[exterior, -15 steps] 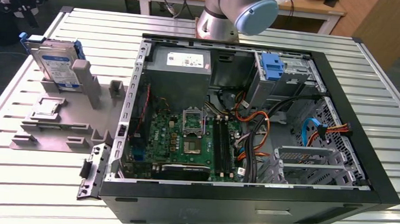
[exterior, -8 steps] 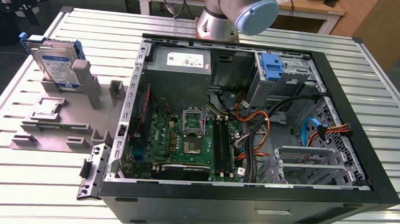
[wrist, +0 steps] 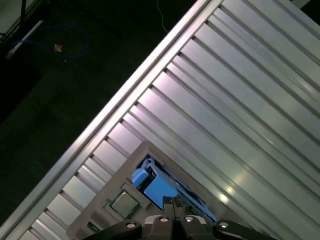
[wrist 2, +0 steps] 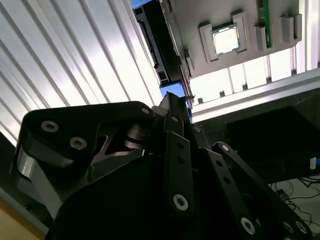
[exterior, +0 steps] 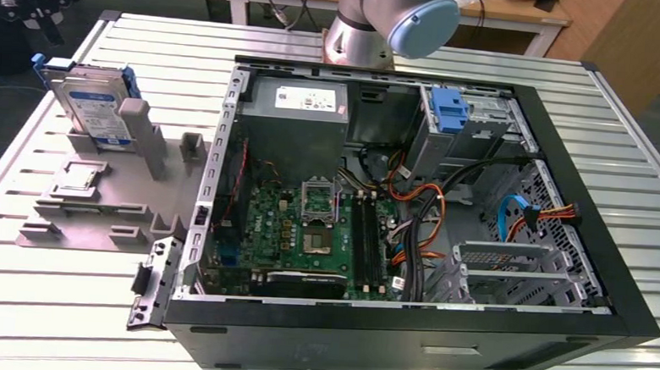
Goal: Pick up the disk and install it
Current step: 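Pick up the disk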
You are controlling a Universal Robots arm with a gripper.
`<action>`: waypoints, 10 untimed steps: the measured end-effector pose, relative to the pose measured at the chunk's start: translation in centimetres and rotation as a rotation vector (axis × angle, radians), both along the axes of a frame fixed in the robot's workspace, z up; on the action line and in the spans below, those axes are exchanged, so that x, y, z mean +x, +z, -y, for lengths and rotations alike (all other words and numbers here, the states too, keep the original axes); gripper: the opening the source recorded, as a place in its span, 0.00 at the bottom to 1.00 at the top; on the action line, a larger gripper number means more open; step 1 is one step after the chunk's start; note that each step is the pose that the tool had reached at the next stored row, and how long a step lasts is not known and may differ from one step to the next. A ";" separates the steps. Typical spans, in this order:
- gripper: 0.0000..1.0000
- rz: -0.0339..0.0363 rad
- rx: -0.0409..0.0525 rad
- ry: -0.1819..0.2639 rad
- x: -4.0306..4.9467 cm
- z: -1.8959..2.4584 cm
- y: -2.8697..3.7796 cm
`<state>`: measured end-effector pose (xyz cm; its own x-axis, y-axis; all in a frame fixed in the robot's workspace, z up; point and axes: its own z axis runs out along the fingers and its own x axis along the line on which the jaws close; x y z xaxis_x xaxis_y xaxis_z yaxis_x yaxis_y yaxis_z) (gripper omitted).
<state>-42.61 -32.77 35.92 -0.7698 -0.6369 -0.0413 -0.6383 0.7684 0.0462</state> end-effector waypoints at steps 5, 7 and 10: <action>0.10 -0.0015 -0.0003 0.090 0.00 -0.01 -0.07; 0.10 -0.0029 -0.0002 0.121 0.00 -0.01 -0.09; 0.10 -0.0060 -0.0001 0.169 0.00 -0.01 -0.12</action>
<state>-42.62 -32.76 35.80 -0.6521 -0.7573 -0.0370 -0.7580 0.6503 0.0503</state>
